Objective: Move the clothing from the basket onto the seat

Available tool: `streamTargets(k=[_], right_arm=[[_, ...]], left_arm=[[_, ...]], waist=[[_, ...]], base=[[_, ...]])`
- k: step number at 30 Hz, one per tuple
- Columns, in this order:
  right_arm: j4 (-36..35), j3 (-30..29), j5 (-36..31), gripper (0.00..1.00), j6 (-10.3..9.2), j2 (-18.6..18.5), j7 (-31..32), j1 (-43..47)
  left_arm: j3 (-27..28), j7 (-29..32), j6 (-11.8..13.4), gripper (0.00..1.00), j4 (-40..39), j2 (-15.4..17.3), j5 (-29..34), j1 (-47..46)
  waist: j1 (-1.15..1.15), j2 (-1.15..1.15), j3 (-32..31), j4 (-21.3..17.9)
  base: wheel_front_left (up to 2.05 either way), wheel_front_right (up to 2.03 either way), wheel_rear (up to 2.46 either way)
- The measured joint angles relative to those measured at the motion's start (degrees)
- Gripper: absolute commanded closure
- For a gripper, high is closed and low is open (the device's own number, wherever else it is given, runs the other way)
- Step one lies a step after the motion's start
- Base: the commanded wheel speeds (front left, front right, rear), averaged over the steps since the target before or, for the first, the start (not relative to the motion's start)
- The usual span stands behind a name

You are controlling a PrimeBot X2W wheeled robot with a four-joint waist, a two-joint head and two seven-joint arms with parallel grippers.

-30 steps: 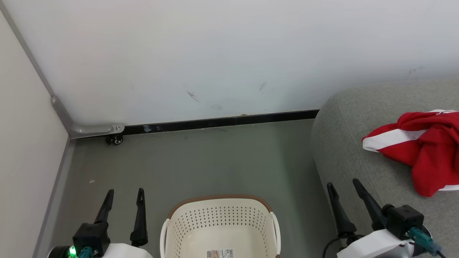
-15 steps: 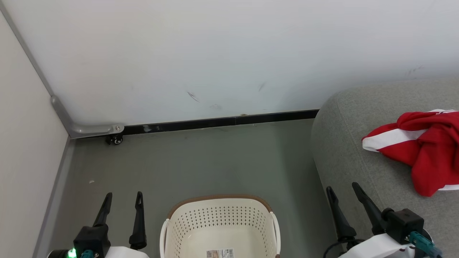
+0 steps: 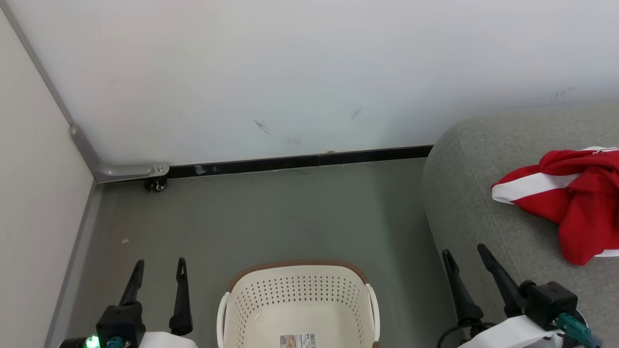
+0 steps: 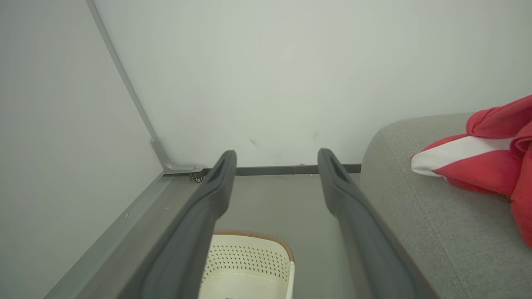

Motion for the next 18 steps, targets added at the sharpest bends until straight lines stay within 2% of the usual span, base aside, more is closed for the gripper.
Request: streamTargets(k=[6, 7, 13, 18], right_arm=[[-0.5, -0.2, 0.4, 0.0, 0.0, 0.0, 0.5, 0.0], [-0.5, -0.2, 0.5, 1.0, 0.0, 0.0, 0.5, 0.0], [3.2, 0.1, 0.5, 1.0, -0.08, 0.3, 0.5, 2.1], [3.2, 0.4, 2.6, 1.0, -0.08, 0.4, 0.4, 2.5]], left_arm=[[0.0, 0.0, 0.0, 0.0, 0.0, 0.2, 0.0, 0.0], [0.0, 0.0, 0.0, 1.0, 0.1, 0.1, 0.0, 0.0], [-0.8, 0.1, 0.0, 1.0, 3.7, -1.5, -0.1, 1.9], [-0.1, 0.9, -0.7, 1.0, 4.0, -1.8, -2.3, 2.3]], waist=[[0.0, 0.0, 0.1, 0.1], [0.0, 0.0, 0.1, 0.0], [0.0, 0.0, 0.1, 0.0], [0.0, 0.0, 0.2, 0.0]], base=[[0.0, 0.0, 0.0], [0.0, 0.0, 0.0], [0.0, 0.0, 0.0], [0.0, 0.0, 0.0]])
